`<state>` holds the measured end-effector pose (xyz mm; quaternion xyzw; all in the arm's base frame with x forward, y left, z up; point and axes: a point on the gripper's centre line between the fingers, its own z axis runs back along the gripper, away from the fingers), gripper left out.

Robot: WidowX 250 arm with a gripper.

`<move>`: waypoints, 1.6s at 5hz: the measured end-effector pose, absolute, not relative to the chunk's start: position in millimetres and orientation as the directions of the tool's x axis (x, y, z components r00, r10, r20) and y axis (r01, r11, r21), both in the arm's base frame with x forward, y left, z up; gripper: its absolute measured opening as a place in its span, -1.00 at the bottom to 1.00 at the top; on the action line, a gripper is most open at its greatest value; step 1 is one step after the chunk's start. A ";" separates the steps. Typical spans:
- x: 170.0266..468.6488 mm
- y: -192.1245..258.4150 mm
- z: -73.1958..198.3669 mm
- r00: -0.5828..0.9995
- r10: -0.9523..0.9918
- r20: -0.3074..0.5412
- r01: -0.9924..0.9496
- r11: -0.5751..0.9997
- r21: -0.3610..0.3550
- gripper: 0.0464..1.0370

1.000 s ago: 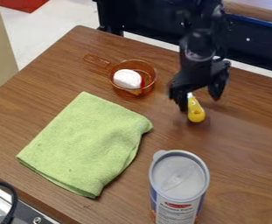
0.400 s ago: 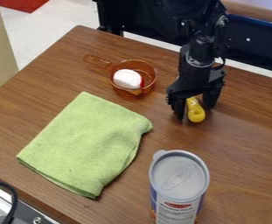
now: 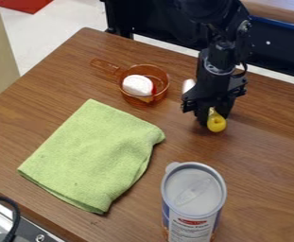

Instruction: Put the white yellow knife to the right side of the table

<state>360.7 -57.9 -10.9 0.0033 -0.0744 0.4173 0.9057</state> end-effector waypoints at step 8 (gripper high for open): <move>307.8 -137.1 43.4 0.563 0.813 0.150 -0.807 0.580 -0.113 -0.33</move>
